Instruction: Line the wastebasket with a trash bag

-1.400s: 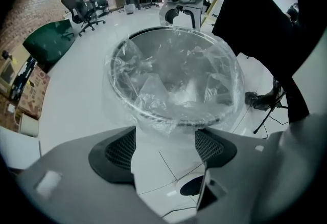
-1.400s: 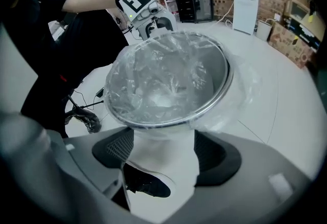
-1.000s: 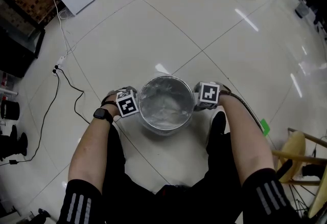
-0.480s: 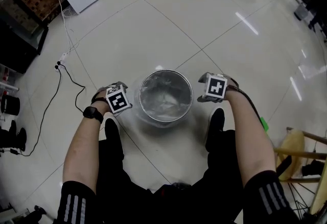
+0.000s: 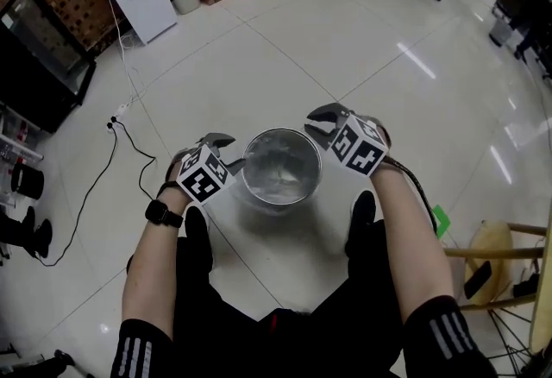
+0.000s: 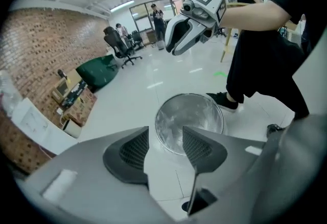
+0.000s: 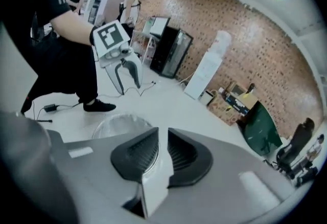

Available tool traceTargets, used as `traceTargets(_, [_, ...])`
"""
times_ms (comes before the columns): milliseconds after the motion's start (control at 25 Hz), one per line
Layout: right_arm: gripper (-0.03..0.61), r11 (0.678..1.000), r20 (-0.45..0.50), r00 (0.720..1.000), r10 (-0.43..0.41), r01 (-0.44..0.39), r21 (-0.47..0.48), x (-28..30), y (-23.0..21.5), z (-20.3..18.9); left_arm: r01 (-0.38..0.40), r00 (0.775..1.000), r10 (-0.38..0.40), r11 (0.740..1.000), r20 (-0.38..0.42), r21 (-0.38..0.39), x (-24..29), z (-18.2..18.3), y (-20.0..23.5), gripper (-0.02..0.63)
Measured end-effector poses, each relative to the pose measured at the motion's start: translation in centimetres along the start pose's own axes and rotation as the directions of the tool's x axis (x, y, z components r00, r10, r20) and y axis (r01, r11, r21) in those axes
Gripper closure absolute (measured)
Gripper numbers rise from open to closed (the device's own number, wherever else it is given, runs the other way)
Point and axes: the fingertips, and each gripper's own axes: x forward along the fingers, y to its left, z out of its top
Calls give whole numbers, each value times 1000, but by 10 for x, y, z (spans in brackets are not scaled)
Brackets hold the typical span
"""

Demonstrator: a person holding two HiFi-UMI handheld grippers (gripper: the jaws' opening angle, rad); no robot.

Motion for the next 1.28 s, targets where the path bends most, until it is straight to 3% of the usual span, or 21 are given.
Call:
traceTargets(40, [555,999,46,999,-21,20,29,-12,-1,12,-52,998,53,999,35,-16,-12,11,5,453])
traceTargets(120, [572,993,122,992,-39,25,113,-30,2,32,-128,985,136,988,109,-81,-37,26,13,587])
traceTargets(160, [572,988,150,988,-36,13,156,-36,6,40,-133,979,149,984,136,-119,-48,29,13,618])
traceTargets(280, [574,979,141,990,-5,-24,203,-42,28,46,-82,979,114,980,171,-184,-66,31,2,618])
traceTargets(440, [572,971,44,998,42,-52,234,-35,59,29,-82,973,118,980,201,-179,-75,29,-8,620])
traceTargets(600, [572,939,122,991,57,-94,331,-33,58,25,-53,957,112,975,267,-217,-74,46,-6,618])
traceTargets(680, [572,927,145,988,48,-98,361,-31,51,25,-24,957,85,977,278,-214,-71,52,-8,576])
traceTargets(760, [572,929,135,990,45,-91,358,-28,46,23,-13,964,57,986,259,-169,-67,53,-13,504])
traceTargets(840, [572,932,123,991,54,-94,351,-21,44,21,-5,971,34,992,236,-125,-64,53,-15,477])
traceTargets(1280, [572,940,90,993,78,-103,325,-5,36,19,13,988,-4,998,152,-62,-55,33,-5,445])
